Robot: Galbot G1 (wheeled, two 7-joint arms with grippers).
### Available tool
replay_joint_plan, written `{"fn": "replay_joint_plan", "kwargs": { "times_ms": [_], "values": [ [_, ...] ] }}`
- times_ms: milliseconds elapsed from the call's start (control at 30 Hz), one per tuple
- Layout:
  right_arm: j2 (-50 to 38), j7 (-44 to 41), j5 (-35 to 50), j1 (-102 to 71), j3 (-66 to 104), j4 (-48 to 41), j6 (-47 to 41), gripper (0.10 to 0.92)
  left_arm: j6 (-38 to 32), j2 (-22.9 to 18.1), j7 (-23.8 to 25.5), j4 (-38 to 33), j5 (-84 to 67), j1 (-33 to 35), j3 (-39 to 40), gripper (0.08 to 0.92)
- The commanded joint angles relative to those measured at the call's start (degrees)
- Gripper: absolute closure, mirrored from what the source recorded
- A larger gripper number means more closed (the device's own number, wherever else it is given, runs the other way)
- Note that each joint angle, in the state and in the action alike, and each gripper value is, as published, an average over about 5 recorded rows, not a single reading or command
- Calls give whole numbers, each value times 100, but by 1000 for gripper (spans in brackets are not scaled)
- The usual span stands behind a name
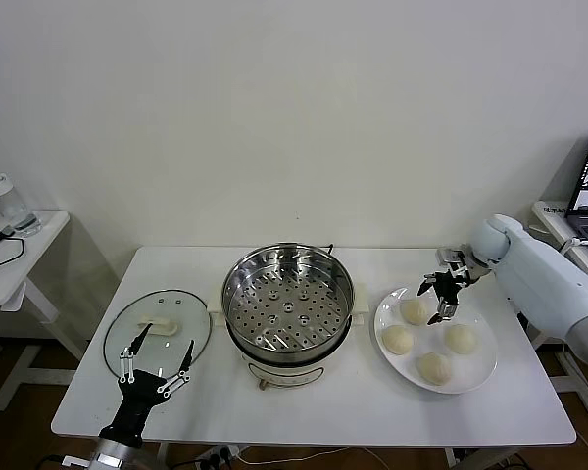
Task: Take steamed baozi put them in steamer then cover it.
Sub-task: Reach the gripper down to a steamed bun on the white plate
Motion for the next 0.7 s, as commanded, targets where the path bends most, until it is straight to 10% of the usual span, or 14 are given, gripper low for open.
{"fn": "replay_joint_plan", "kwargs": {
  "times_ms": [33,700],
  "values": [
    [447,90,-500,39,5,-459,79,203,-12,-4,-5,13,-2,5,1,177],
    [397,217,-702,12,-10,-225,242,327,-57,-2,-22,18,-14,5,-31,177]
  ]
}}
